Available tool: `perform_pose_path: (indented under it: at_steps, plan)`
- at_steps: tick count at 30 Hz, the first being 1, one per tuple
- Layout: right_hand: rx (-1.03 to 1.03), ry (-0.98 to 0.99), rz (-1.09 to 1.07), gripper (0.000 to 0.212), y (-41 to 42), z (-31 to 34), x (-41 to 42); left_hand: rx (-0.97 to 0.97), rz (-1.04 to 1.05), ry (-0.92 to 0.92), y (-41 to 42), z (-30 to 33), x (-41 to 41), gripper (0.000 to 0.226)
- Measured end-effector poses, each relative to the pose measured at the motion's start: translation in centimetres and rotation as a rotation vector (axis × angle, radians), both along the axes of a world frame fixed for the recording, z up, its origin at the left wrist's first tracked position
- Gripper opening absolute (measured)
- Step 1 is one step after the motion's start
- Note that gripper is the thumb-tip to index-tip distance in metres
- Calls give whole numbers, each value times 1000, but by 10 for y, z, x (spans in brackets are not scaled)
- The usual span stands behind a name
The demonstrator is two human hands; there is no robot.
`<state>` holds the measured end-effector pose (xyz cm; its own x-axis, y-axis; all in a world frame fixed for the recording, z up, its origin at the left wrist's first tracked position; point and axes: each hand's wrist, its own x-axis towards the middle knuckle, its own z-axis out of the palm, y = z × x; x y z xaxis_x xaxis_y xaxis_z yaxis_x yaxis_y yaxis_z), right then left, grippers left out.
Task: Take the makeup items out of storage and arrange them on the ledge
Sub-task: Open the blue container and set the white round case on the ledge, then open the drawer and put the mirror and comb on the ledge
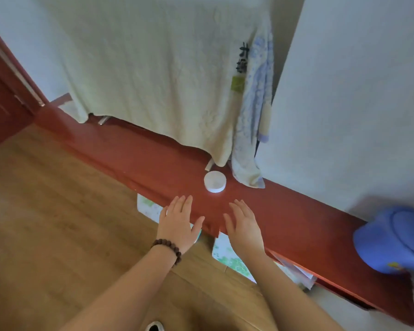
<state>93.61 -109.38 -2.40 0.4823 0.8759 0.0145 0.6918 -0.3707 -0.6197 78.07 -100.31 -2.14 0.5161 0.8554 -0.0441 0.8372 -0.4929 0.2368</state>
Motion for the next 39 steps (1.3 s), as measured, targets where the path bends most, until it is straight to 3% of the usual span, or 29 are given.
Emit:
perform_pose_path:
  at_steps: [10, 19, 28, 39]
  plan:
    - [-50, -74, 44, 43, 47, -11, -124, -27, 58, -11, 45, -19, -140, 71]
    - [-70, 15, -142, 43, 73, -21, -246, -14, -74, 21, 104, -22, -257, 68]
    - [-152, 35, -294, 44, 63, -30, -266, -11, -259, 4, 127, -43, -239, 68]
    - [-202, 100, -393, 43, 91, -58, -210, -145, -325, 69, 168, -75, -176, 70]
